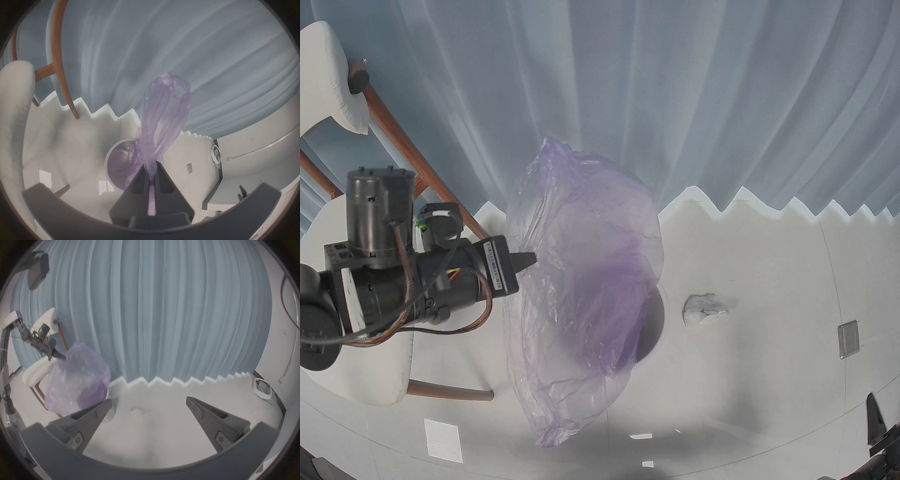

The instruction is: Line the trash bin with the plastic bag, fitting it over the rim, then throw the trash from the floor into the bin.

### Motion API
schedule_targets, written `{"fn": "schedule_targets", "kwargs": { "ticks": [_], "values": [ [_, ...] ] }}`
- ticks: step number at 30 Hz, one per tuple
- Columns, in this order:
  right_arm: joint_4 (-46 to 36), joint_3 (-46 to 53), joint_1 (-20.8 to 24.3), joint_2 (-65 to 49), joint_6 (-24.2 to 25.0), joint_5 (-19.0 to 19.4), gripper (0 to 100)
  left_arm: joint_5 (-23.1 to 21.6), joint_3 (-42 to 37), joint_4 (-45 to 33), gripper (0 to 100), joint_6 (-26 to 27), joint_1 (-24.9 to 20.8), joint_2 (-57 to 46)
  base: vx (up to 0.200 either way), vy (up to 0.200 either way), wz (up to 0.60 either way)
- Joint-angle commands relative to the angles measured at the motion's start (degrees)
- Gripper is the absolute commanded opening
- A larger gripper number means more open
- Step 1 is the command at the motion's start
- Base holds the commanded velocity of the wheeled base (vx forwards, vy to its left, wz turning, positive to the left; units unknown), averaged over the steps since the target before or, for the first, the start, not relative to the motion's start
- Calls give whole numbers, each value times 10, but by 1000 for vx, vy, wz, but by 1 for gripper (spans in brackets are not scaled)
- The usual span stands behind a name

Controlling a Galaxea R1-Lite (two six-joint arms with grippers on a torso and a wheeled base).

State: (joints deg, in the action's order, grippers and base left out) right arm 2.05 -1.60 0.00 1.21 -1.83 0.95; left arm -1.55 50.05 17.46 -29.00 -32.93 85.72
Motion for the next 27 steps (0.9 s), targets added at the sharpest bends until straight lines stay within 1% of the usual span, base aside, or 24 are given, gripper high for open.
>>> {"fn": "schedule_targets", "kwargs": {
  "ticks": [1,2,3,4,5,6,7,8,9,10,11,12,13,15,16,17,20,21,23,24,26,27],
  "values": [
    [202,-160,78,320,68,-1,100,14,6,-19,0,-20,-10,46,0,0,0],
    [209,-172,106,372,114,4,100,13,-7,-18,0,-19,-11,45,0,0,0],
    [208,-179,116,398,140,5,100,13,-13,-17,0,-18,-12,44,0,0,0],
    [212,-213,134,478,207,11,100,15,-29,-15,0,-18,-22,35,0,0,0],
    [212,-213,134,478,207,11,100,21,-42,-13,0,-18,-32,23,0,0,0],
    [214,-289,141,611,262,16,100,27,-49,-13,0,-16,-34,13,0,0,0],
    [216,-320,141,657,263,21,100,32,-52,-13,0,-11,-37,5,0,0,0],
    [217,-328,141,672,262,25,100,33,-53,-13,0,-11,-37,3,0,0,0],
    [225,-374,141,743,254,52,100,39,-55,-13,0,3,-40,-8,0,0,0],
    [225,-374,141,743,254,52,100,39,-55,-13,0,3,-40,-8,0,0,0],
    [237,-403,142,802,246,86,100,38,-55,-13,0,17,-38,-18,0,0,0],
    [239,-407,142,811,245,92,100,38,-54,-13,0,18,-37,-18,0,0,0],
    [247,-423,156,858,236,114,100,37,-52,-12,0,27,-35,-19,0,0,0],
    [258,-440,186,901,232,118,100,37,-48,-12,0,31,-34,-19,0,0,0],
    [263,-443,191,907,232,118,100,37,-48,-12,0,31,-34,-19,0,0,0],
    [284,-461,210,949,233,120,100,36,-52,-7,0,32,-36,-21,0,0,0],
    [330,-486,233,1008,231,119,100,33,-59,6,0,36,-41,-27,0,0,0],
    [360,-499,243,1036,232,119,100,31,-62,10,0,44,-43,-27,0,0,0],
    [373,-506,248,1050,232,119,100,25,-67,15,0,62,-43,-27,0,0,0],
    [410,-535,265,1102,231,118,100,22,-74,17,0,76,-43,-27,0,0,0],
    [420,-564,281,1133,231,118,100,21,-83,17,0,98,-44,-29,0,0,0],
    [418,-576,287,1140,231,119,0,20,-87,17,0,105,-45,-33,0,0,0]
  ]
}}
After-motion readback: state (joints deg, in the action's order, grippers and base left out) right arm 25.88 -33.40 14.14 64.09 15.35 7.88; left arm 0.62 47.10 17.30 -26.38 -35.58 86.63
